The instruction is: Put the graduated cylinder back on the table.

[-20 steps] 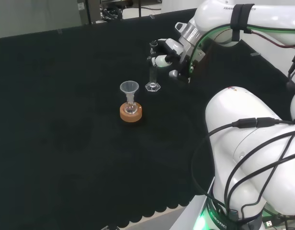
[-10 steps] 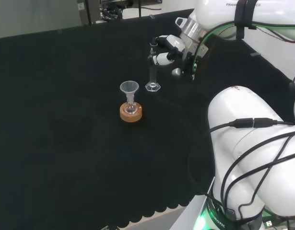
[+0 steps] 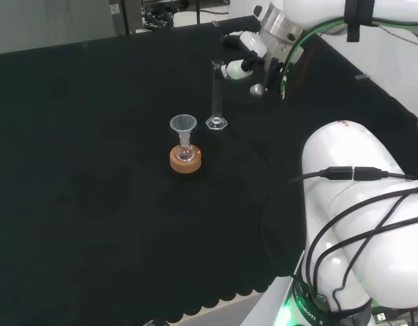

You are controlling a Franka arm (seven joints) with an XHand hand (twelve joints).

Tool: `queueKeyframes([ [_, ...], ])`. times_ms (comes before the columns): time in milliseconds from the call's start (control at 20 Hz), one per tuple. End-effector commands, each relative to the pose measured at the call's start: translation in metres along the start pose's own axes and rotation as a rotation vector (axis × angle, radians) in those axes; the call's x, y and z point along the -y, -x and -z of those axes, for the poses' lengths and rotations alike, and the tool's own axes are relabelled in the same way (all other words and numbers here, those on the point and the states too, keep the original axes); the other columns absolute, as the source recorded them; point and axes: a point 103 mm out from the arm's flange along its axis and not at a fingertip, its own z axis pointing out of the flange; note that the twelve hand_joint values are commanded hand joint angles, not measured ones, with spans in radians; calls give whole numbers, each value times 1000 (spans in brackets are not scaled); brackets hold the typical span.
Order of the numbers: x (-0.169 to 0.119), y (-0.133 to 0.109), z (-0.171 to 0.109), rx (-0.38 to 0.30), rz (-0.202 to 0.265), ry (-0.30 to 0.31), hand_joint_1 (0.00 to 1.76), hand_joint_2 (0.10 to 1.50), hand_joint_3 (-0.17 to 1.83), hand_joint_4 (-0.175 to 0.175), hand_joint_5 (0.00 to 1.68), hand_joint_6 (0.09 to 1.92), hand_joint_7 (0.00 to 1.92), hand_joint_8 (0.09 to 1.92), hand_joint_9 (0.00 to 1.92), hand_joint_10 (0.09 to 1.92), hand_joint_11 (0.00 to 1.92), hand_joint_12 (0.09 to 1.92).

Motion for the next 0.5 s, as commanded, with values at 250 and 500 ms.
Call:
queueKeyframes([
  [250,50,-25,66,268,4,2,814,940,-175,-88,199,87,0,499,403,87,0,1374],
  [500,70,-33,91,349,19,19,810,941,-175,-89,201,87,0,500,403,87,0,1373],
])
